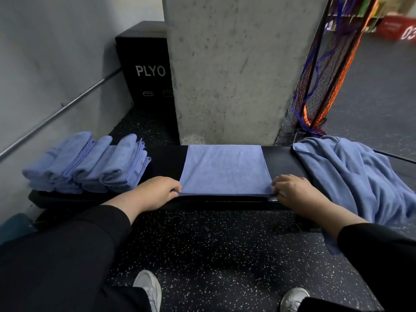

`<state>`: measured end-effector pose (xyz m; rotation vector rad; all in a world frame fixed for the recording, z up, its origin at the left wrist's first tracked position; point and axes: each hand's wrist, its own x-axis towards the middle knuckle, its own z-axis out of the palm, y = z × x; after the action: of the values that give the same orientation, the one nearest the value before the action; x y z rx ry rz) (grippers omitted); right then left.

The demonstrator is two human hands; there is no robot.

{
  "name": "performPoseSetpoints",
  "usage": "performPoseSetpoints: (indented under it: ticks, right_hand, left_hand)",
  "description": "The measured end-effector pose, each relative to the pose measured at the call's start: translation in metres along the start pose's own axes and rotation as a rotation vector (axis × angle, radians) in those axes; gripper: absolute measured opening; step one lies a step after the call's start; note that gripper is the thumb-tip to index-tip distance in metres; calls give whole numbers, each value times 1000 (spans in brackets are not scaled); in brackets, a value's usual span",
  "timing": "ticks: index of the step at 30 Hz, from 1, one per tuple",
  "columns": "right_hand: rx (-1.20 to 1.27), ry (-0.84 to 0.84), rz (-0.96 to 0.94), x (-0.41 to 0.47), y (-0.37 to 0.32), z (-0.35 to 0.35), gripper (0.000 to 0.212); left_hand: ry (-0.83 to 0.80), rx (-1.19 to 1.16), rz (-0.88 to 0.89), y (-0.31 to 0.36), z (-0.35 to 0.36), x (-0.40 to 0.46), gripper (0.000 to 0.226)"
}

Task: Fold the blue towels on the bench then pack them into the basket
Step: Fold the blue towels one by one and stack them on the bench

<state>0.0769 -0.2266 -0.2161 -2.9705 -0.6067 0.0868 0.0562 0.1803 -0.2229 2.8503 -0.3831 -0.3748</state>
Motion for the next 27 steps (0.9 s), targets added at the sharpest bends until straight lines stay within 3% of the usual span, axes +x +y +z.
performPoseSetpoints:
  ticks: [5, 7, 15, 18, 20, 25, 27]
  right_hand:
    - [169, -151, -4, -7, -13, -11, 18]
    - [229, -172, 59, -8, -17, -14, 11]
    - [728, 103, 280, 6, -27, -14, 20]
    - [878, 269, 387, 25, -30, -7, 21]
    - [984, 335, 458, 41, -29, 0, 21]
    - [1068, 328, 536, 87, -24, 17, 20]
    - [1047, 324, 541, 102, -22, 22, 18]
  left_hand:
    - [-111, -18, -27, 6, -7, -11, 14]
    - [-116, -99, -34, 10, -9, -14, 13]
    - [-41, -816, -171, 14, -16, -19, 13]
    - [173, -851, -242, 9, -15, 0, 23]
    - [340, -849, -285, 4, -17, 16, 16]
    - [615, -712, -380, 5, -17, 61, 14]
    - [652, -644, -379, 5, -17, 77, 13]
